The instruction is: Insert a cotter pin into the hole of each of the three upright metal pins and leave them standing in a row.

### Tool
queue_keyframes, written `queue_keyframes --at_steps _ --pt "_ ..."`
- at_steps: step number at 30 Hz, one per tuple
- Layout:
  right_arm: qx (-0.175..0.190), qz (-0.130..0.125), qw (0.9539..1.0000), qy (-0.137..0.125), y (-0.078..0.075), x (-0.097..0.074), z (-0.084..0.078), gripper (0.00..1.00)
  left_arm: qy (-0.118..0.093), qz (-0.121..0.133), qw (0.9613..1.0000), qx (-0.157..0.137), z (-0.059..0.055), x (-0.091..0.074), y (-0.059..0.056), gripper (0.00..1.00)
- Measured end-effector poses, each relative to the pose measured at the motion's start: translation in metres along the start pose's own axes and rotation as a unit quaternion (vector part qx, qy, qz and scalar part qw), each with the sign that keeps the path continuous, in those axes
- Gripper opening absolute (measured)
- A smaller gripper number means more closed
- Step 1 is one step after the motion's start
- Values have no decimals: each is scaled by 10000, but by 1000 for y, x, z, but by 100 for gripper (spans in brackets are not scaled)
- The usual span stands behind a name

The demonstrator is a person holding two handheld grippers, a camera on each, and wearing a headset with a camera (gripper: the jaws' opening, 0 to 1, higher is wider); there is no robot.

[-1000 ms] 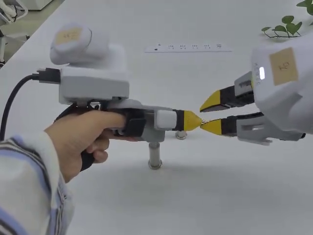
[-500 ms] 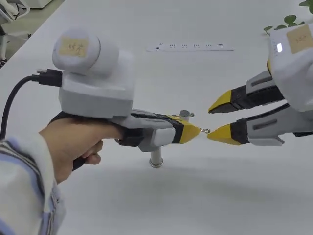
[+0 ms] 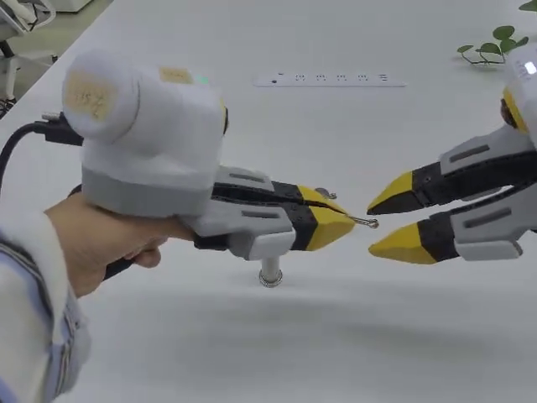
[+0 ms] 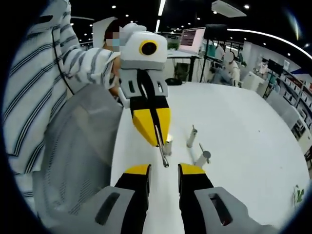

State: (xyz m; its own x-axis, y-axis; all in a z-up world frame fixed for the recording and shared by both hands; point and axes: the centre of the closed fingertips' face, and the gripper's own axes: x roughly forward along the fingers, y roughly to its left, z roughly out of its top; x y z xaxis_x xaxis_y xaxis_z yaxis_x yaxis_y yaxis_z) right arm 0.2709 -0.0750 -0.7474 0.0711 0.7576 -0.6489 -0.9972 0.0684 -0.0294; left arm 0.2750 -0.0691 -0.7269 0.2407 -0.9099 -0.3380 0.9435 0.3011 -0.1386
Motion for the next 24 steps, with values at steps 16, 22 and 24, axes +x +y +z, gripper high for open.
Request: queue_keyframes --at_steps 16,22,24 --pt "-105 362 9992 -159 12 -1 8 11 -16 -314 9990 321 2 -2 -11 0" --pt "-87 394 9990 -194 12 1 9 7 12 -344 9988 356 2 -2 -12 0" --pt "-79 405 9989 -202 12 1 10 6 16 -352 9987 372 1 -4 -12 0"
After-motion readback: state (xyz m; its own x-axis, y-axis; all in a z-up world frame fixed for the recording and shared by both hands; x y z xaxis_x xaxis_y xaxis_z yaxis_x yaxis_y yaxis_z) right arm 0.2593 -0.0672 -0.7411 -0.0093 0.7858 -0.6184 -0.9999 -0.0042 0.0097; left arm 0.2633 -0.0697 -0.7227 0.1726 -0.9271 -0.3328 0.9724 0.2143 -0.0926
